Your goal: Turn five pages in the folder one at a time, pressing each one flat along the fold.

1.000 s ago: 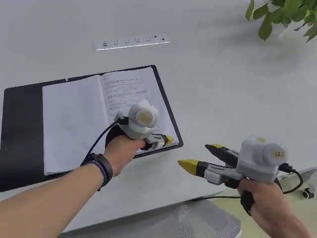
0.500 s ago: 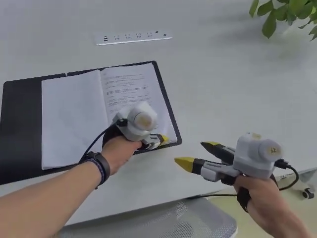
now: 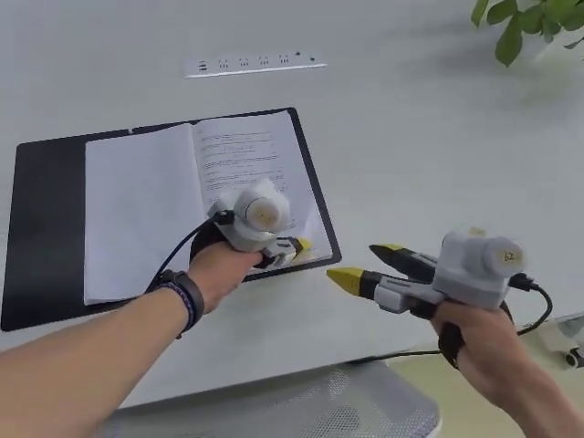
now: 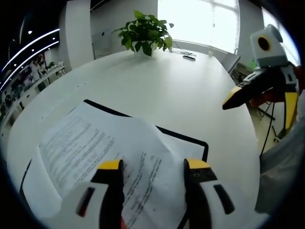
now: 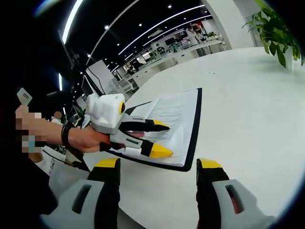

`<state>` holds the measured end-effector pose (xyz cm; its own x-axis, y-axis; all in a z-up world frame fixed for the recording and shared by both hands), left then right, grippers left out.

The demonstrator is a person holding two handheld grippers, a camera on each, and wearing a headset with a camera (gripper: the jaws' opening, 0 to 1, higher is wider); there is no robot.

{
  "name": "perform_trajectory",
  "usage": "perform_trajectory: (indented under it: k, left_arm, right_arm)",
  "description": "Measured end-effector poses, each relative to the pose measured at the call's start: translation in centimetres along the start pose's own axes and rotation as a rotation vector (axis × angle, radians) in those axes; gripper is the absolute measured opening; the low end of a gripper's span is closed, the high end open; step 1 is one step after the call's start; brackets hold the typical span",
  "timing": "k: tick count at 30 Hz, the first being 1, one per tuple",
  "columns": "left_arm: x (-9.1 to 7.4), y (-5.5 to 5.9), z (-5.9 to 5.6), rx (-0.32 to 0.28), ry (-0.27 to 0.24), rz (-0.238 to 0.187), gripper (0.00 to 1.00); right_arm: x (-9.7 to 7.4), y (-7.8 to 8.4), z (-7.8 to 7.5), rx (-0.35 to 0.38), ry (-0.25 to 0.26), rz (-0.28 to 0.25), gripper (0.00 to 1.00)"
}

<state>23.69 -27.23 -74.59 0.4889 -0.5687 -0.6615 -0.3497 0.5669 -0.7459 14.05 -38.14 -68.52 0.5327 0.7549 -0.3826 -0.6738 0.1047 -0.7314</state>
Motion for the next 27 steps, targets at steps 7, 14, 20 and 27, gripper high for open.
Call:
perform_trajectory:
  k: [7,14,20,27]
  left_arm:
    - [0.0,0.0,0.0,-0.005,0.007,0.002,0.5]
    - [0.0,0.0,0.0,0.002,0.01,0.003,0.51]
    - [0.0,0.0,0.0,0.0,0.012,0.003,0.51]
    - [0.0,0.1,-0.1,-0.016,0.013,-0.004,0.51]
  right_arm:
    - [2.1,-2.3,-1.0,-0.002,-0.037,-0.017,0.58]
    - [4.2,-4.3,-1.4,0.044,-0.069,-0.065,0.55]
    - [6.0,-4.5,-2.1,0.07,-0.084,-0.036,0.51]
    - [7.9,-4.4,-3.2,0.143,-0.122,-0.024,0.49]
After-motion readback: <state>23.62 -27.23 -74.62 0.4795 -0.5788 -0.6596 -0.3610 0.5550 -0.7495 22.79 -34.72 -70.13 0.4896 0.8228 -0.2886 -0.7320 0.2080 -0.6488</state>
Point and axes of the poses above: the centre of the closed fingertips' face, and the gripper's own axes: x roughly forward along the fingers, z roughly to its left, y roughly out of its underside, the point moved 5 cm from there along -x, roughly backward along the fingers, and after that the axes turned 10 degrees about -y, right-handed, at the moved point
